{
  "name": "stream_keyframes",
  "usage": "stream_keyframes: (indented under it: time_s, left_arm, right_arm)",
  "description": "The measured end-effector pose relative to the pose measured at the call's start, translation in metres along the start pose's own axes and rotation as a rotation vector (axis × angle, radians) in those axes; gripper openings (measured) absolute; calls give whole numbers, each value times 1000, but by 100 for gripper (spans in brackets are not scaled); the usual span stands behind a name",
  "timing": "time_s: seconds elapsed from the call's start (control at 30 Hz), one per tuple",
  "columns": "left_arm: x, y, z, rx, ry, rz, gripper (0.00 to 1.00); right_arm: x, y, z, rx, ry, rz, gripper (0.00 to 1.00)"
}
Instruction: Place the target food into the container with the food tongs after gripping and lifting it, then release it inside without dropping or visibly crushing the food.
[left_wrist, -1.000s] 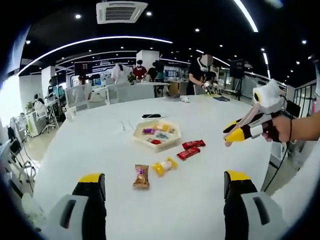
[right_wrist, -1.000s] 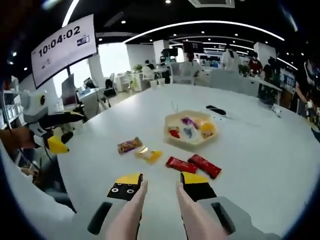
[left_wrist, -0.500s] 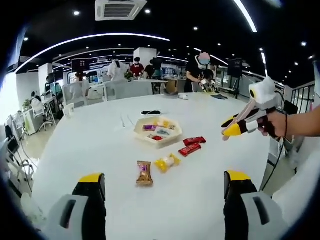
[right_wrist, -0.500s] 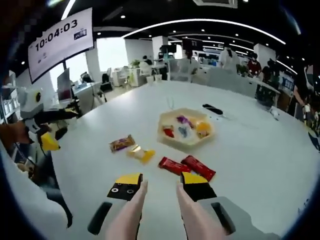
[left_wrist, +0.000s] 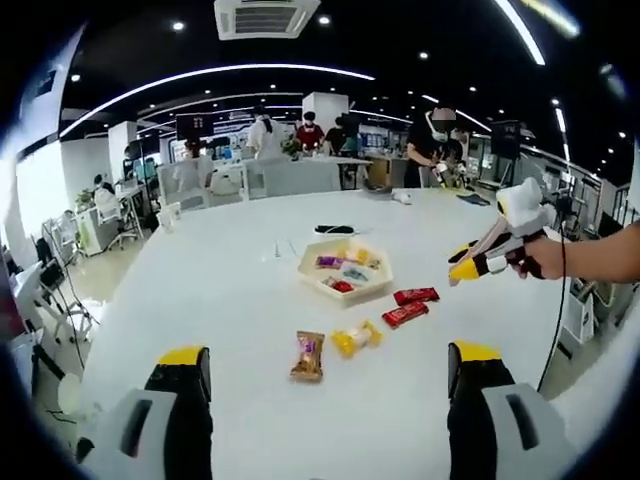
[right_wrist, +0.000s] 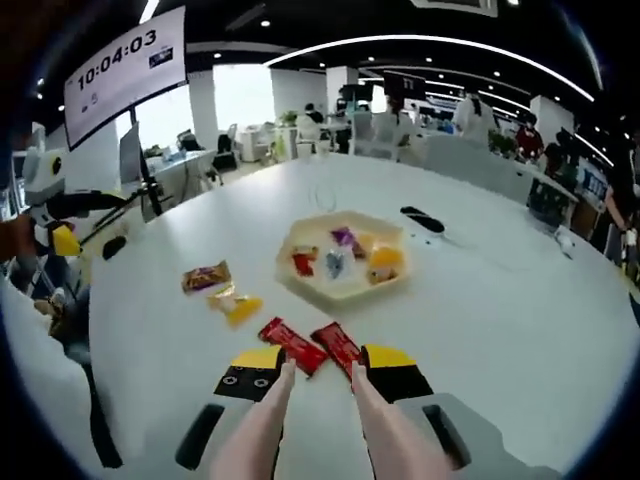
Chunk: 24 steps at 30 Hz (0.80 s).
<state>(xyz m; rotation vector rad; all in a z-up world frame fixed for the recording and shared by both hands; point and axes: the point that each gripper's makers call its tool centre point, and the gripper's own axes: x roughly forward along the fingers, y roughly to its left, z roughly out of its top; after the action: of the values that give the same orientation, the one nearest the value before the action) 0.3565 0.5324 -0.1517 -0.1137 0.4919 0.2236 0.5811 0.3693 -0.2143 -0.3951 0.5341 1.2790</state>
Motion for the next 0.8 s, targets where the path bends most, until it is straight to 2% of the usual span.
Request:
stream_keyframes:
  time_s: [0.07,0.2,0.27,0.33,0.43,0.47,0.53,0.6,0.63,0.8]
  left_arm:
    - [2,-4,0,-12,-7,-2,99]
    - [5,-6,-8,-24,11,35,99]
    - [2,-11,-9,-39,3,39,99]
    - [0,-14,-14,-43,9,49,99]
    - [-2,-9,-22,-57,33,67,99]
    - [-3,-8,-22,-57,42,73,99]
    - [-7,-5,-18,-49,17,88,99]
    - [-10,2,-19,-61,21,117,99]
    - [-10,4,-20,-72,17,127,99]
    - [-8,-2,-20,-75,25,123,99]
  right_arm:
    - [5,-3,-2,-21,-1,16,29]
    - [28,-17,-15,-52,17,49,29]
    - [38,-20,-24,-88,60,64,29]
    - [54,-30,-28,-140,55,94,29]
    - [66,-35,-28,-221,69,108,29]
    - [69,-36,-28,-217,75,119,29]
    - [74,-31,-30,-223,80,177,28]
    - [77,-25,-33,-256,107,224,28]
    - [77,-24,-29,-237,86,235,28]
    - [78,-21,-29,-263,104,264,28]
